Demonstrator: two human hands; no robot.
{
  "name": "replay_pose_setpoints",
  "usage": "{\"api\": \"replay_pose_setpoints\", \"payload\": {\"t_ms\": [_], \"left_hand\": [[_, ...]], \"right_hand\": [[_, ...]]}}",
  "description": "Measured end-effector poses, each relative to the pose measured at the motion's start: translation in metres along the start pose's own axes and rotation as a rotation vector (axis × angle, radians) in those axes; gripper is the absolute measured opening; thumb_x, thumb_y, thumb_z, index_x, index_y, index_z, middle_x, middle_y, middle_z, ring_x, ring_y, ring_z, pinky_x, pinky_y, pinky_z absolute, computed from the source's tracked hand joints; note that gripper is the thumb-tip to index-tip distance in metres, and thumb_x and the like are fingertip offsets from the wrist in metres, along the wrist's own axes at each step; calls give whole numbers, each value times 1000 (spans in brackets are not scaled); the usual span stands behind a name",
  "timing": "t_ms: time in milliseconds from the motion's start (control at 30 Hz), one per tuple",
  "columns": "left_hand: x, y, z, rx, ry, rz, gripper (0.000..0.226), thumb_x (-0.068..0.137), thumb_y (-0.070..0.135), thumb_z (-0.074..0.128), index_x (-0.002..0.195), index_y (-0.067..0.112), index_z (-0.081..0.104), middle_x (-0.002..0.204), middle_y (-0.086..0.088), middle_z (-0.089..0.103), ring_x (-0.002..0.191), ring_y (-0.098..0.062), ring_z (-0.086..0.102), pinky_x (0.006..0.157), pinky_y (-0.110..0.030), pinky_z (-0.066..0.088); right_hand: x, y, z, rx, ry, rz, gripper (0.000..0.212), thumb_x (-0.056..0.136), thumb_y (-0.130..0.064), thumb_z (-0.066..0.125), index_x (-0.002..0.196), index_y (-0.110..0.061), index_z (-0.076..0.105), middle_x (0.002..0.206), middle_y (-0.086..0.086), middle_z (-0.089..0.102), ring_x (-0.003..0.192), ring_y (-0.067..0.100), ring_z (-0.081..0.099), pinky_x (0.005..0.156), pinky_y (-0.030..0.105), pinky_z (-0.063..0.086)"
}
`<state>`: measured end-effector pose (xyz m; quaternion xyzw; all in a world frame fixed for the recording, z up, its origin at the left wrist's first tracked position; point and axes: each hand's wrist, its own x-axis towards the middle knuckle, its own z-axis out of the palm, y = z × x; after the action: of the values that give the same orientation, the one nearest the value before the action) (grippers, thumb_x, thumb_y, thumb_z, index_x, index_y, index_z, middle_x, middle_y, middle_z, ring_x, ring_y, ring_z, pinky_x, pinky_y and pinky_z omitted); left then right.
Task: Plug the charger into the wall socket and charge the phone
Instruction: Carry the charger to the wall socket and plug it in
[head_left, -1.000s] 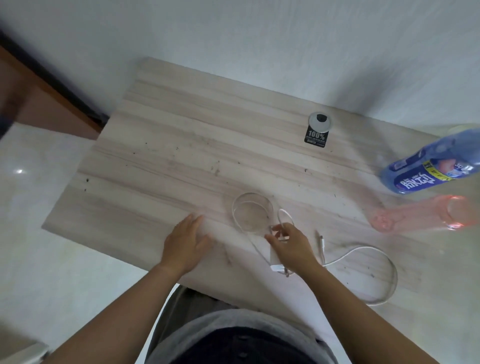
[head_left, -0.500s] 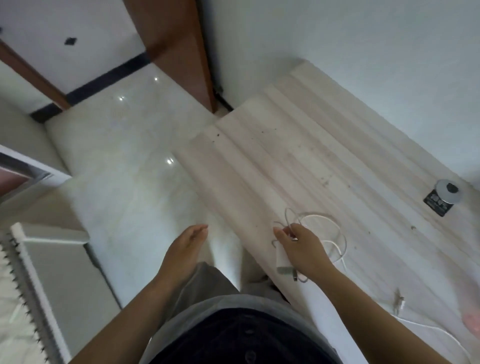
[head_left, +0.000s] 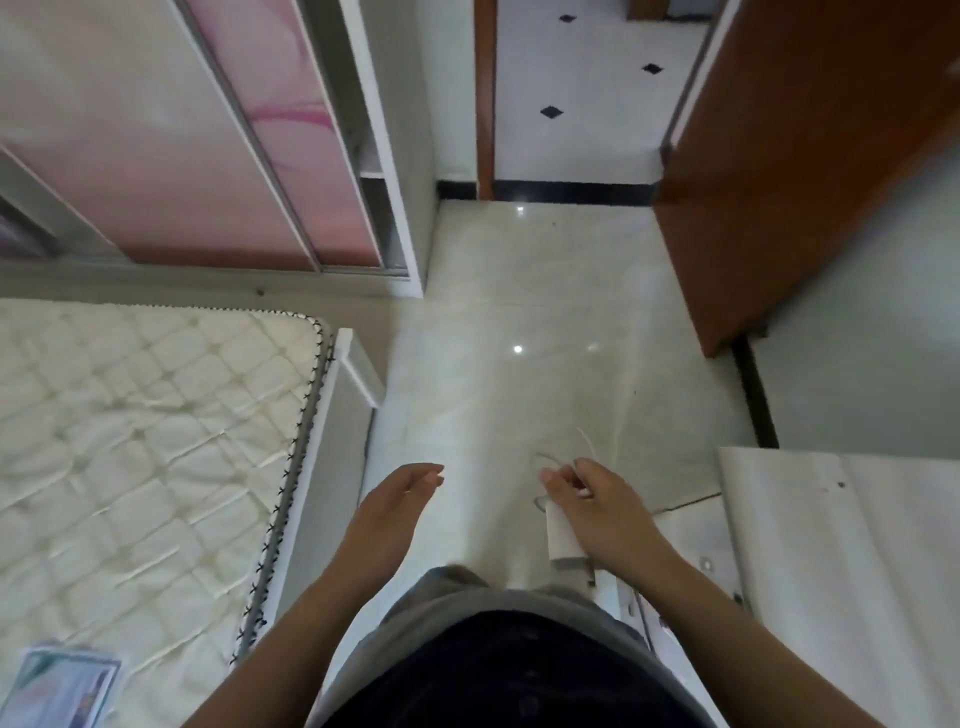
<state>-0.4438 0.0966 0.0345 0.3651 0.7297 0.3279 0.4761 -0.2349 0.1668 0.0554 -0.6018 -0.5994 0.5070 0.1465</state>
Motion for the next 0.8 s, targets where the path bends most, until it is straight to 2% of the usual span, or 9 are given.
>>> {"api": "replay_pose_setpoints", "payload": {"t_ms": [33,133,267,433,600,700,800], "left_hand": [[5,-1,-15,-30,40,-16,18,92,41,42,95,46,59,105,18,66,103,1,57,86,-25,38],[22,-1,-51,-140,141,-74,19,93,37,43,99,39,62,106,14,67,102,-3,60,83,-27,39],[62,11,-79,-201,200,-101,23,93,35,44,105,31,63,106,13,67,100,-3,60,84,-28,40],[146,40,-91,-206,185,-102,22,93,37,43,103,35,62,105,15,67,100,-1,61,84,-25,41],[261,96,-101,-185,196,-78,23,94,37,40,105,34,59,105,17,65,99,2,58,79,-18,40],[313,137,-114,-233,268,-71,23,95,36,39,100,35,61,103,14,67,97,1,60,77,-17,42],[355,164,-128,-320,353,-85,25,95,34,38,99,33,63,102,11,68,96,-1,61,76,-18,43]], "right_hand": [[14,-16,10,0,-28,-20,27,89,-42,52,72,-21,52,73,-11,57,57,-16,56,46,4,38],[53,-56,33,-52,-93,-56,28,88,-46,50,72,-24,52,74,-10,59,65,0,58,52,16,40],[106,-92,46,-53,-141,-62,24,87,-47,52,72,-28,53,74,-14,59,66,1,59,52,17,40],[187,-119,42,13,-177,-41,23,88,-47,51,78,-26,54,82,-5,60,63,7,57,34,6,36],[303,-164,14,-15,-173,-60,24,89,-46,49,83,-24,55,85,-7,58,71,8,57,41,5,38],[370,-206,-13,-65,-176,-83,23,89,-48,46,87,-26,54,87,-9,56,74,9,58,49,15,43],[425,-239,-30,-98,-180,-113,21,90,-48,45,80,-30,51,84,-8,57,73,10,59,52,21,46]]}}
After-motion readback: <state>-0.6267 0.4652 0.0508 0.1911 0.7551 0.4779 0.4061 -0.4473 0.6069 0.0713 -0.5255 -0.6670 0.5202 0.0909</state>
